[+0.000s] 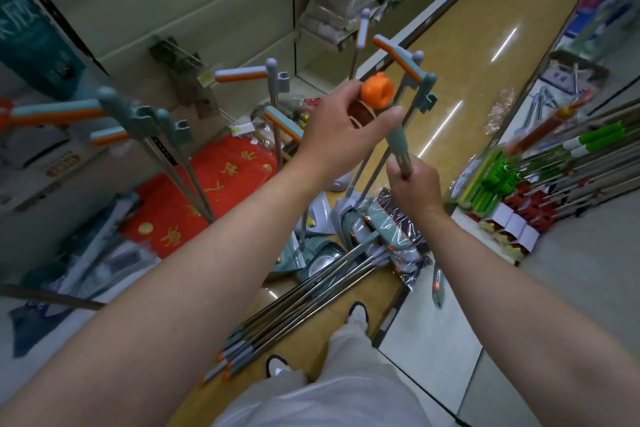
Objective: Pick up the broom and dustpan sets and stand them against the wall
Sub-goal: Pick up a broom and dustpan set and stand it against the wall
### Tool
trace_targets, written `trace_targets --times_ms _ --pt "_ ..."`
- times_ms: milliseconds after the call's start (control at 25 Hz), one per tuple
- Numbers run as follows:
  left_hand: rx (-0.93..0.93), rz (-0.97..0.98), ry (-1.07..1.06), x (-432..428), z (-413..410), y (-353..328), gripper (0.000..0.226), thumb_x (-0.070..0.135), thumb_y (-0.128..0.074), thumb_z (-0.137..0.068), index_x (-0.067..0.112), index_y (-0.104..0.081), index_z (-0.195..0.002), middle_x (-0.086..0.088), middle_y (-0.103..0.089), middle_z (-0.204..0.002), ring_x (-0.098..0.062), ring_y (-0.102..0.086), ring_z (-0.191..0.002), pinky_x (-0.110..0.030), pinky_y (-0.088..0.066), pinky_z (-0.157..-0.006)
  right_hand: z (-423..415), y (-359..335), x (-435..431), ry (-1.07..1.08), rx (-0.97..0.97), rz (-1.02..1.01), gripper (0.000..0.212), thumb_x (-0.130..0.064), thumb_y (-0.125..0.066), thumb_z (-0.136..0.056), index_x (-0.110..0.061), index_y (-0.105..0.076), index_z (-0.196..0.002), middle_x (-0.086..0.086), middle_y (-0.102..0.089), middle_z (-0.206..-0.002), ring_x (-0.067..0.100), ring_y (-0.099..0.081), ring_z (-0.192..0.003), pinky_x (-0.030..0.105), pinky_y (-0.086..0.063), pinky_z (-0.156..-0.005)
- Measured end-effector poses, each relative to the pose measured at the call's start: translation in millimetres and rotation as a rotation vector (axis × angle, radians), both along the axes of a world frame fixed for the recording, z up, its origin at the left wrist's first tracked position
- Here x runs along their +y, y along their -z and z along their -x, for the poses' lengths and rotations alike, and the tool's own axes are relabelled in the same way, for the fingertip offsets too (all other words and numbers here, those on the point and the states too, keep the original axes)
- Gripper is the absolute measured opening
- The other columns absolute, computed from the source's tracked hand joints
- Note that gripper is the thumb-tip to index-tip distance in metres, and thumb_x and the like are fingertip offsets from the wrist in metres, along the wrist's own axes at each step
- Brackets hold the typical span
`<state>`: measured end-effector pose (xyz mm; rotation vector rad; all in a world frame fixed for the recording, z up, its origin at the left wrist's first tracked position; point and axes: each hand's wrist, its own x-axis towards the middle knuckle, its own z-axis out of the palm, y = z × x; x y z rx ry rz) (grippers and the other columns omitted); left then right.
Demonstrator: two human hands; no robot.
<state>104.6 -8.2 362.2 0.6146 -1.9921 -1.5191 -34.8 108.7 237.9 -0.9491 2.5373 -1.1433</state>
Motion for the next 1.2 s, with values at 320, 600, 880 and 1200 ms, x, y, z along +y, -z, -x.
trace_targets --times_ms 320,600,880,1200 --pt "-0.031 -0.003 -0.089 -34.9 -57.1 59.4 0.027 0.022 -0.071 -0.091 0.004 -0.061 -0.072 -0.018 -0.056 -0.065 -0.025 -0.051 -0.057 -0.046 -0.049 -0.056 -36.3 -23.9 -21.5 -0.029 -0.146 0.156 0.048 -0.024 -0.058 -0.097 -0.021 -0.033 -0.056 0.005 -0.033 -0.055 0.018 -0.031 -0.051 0.034 -0.031 -0.053" --pt "-0.19 0.065 -0.534 -88.7 -115.5 108.1 0.04 0.027 -0.063 -0.092 0.008 -0.052 -0.058 -0.001 -0.048 -0.054 -0.009 -0.044 -0.055 -0.029 -0.038 -0.057 -50.3 -1.6 -33.4 -0.072 -0.384 0.234 0.046 -0.028 -0.06 -0.096 -0.003 -0.045 -0.061 0.013 -0.039 -0.057 0.023 -0.042 -0.052 0.034 -0.04 -0.056" --pt "-0.44 -0.023 -0.739 -97.1 -177.5 160.5 0.037 0.035 -0.07 -0.088 0.014 -0.05 -0.066 0.004 -0.044 -0.06 -0.014 -0.04 -0.056 -0.03 -0.033 -0.057 -84.7 8.4 -88.6 -0.186 -0.498 0.168 0.045 -0.037 -0.058 -0.093 -0.006 -0.045 -0.063 0.011 -0.038 -0.059 0.021 -0.04 -0.053 0.035 -0.038 -0.057" --pt "-0.616 -0.033 -0.716 -134.6 -179.7 161.9 0.033 0.041 -0.069 -0.089 0.02 -0.059 -0.112 -0.001 -0.057 -0.114 -0.021 -0.057 -0.102 -0.031 -0.044 -0.081 -122.6 -1.9 -136.6 -0.256 -0.542 0.182 0.044 -0.044 -0.059 -0.087 -0.011 -0.043 -0.064 0.002 -0.033 -0.056 0.021 -0.037 -0.055 0.038 -0.039 -0.058"
